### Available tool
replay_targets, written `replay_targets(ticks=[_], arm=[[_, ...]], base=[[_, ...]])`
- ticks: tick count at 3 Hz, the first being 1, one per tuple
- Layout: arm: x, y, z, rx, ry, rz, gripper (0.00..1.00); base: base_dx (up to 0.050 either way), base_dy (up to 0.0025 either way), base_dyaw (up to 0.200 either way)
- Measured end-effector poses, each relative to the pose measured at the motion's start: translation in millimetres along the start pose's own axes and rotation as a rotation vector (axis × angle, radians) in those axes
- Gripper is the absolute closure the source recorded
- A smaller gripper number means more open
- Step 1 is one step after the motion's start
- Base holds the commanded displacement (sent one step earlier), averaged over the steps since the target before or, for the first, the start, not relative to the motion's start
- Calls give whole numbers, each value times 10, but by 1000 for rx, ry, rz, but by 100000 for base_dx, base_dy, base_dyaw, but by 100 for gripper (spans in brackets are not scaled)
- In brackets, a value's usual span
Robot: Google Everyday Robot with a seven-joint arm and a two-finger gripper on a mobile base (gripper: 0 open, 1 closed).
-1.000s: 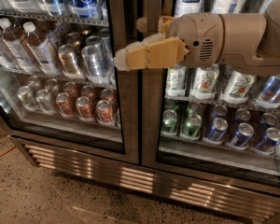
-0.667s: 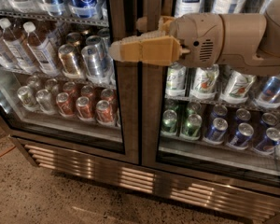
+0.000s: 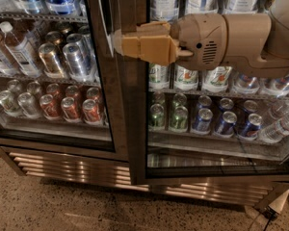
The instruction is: Open right fridge door
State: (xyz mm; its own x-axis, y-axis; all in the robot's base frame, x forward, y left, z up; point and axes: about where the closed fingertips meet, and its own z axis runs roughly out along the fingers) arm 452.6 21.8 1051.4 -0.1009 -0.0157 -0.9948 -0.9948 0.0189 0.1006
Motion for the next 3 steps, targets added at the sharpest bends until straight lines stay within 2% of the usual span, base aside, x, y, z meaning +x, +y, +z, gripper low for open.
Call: replay_targets(ticks=[3], arm=[[0,0,0,0,0,0,100]], base=[[-4140,228,-11115]])
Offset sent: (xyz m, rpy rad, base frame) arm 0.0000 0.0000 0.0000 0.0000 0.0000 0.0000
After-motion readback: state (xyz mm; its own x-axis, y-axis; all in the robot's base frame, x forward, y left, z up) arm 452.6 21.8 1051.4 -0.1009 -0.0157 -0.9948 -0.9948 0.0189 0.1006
